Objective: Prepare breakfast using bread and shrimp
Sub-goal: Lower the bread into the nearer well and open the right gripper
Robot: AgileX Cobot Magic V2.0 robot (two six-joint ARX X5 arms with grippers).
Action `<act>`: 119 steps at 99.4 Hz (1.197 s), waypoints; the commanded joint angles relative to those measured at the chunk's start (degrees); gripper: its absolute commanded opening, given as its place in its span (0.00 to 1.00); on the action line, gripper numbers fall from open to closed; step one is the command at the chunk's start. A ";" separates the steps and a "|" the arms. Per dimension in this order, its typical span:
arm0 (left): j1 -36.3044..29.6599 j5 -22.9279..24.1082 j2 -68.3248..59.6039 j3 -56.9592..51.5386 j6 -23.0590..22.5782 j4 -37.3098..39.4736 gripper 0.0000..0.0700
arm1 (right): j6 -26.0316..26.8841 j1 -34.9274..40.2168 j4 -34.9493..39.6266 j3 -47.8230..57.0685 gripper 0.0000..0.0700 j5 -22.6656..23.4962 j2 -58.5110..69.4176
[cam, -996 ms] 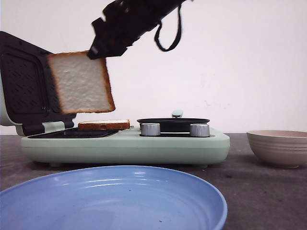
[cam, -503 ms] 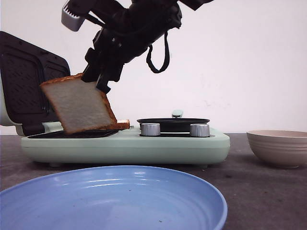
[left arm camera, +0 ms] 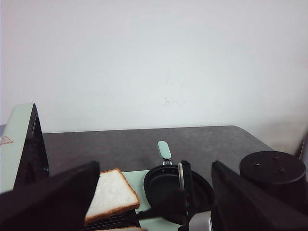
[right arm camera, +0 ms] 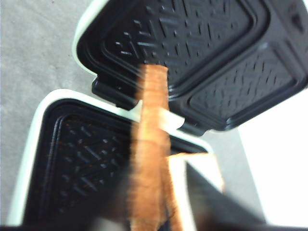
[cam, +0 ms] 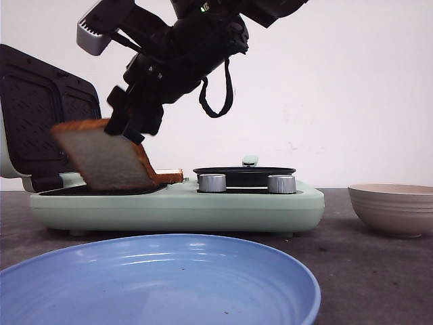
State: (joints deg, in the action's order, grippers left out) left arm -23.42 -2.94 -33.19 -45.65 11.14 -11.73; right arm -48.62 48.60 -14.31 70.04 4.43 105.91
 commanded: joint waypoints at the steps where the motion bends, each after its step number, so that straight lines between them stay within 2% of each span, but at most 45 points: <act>1: -0.26 -0.07 -0.04 -0.50 0.13 0.52 0.62 | 3.61 0.57 0.42 1.18 0.51 0.04 1.36; 27: -0.26 -0.07 0.02 -0.50 0.33 0.44 0.62 | 7.15 0.52 6.73 1.18 0.51 0.07 1.36; 53: -0.26 -0.07 0.07 -0.50 0.35 0.42 0.62 | 13.75 0.52 7.58 1.18 0.51 0.52 1.36; 64: -0.26 -0.07 0.28 -0.50 0.35 0.39 0.62 | 14.23 0.50 10.21 1.20 0.51 3.34 1.36; 76: -0.26 -0.07 0.39 -0.50 0.35 0.33 0.62 | 14.45 0.39 13.09 1.20 0.51 3.72 1.36; 106: -0.26 -0.07 0.50 -0.50 0.35 0.15 0.62 | 18.34 0.28 12.90 2.14 0.51 3.67 1.31; 119: -0.26 -0.07 0.72 -0.50 0.33 -0.46 0.62 | 22.18 0.20 12.79 4.33 0.51 1.62 0.39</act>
State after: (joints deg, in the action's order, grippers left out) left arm -23.42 -2.94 -32.45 -45.65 11.33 -12.38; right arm -30.41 48.34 -0.69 71.85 7.25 105.91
